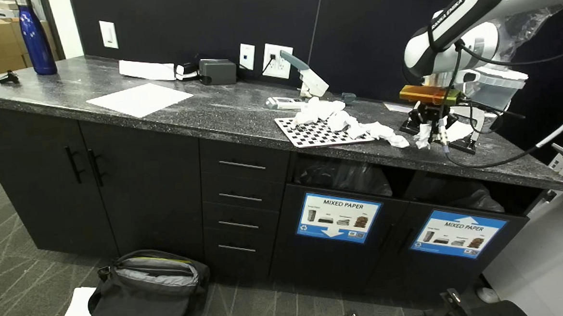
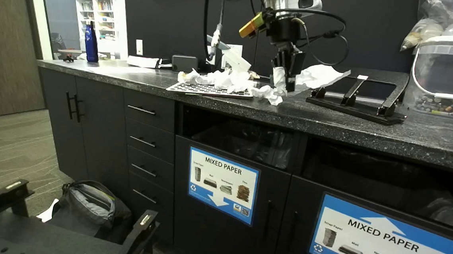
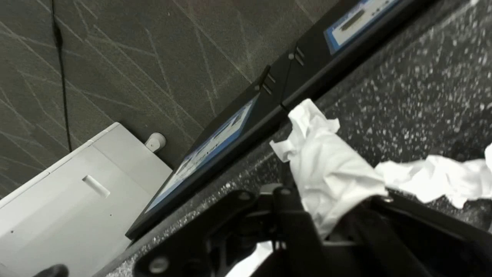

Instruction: Put the papers in the bin to the left

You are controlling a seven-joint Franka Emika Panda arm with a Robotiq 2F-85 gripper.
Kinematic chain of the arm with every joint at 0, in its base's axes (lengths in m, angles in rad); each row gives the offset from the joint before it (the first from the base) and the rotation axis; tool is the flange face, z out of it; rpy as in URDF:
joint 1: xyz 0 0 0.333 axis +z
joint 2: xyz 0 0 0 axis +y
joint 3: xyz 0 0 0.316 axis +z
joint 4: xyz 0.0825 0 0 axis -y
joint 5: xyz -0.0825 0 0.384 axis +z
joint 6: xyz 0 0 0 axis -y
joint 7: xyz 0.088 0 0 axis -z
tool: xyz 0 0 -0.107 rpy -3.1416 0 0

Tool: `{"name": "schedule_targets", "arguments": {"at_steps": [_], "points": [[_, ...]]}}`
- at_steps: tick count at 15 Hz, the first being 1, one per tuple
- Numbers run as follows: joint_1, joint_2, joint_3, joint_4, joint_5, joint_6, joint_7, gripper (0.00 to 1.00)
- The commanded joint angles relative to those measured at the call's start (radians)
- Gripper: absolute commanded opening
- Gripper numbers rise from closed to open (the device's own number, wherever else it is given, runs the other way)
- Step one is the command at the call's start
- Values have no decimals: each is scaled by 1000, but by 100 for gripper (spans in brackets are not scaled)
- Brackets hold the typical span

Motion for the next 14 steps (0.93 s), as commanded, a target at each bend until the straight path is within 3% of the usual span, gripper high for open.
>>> {"name": "schedule_targets", "arguments": {"at_steps": [1, 6, 10, 11, 14], "points": [[-10, -193, 81, -250, 64, 11, -99, 9], [9, -290, 201, -537, 247, 72, -241, 10], [35, -204, 301, -639, 410, 155, -432, 11], [48, -171, 314, -645, 395, 204, -470, 10], [121, -75, 284, -640, 232, 402, -401, 10]]}}
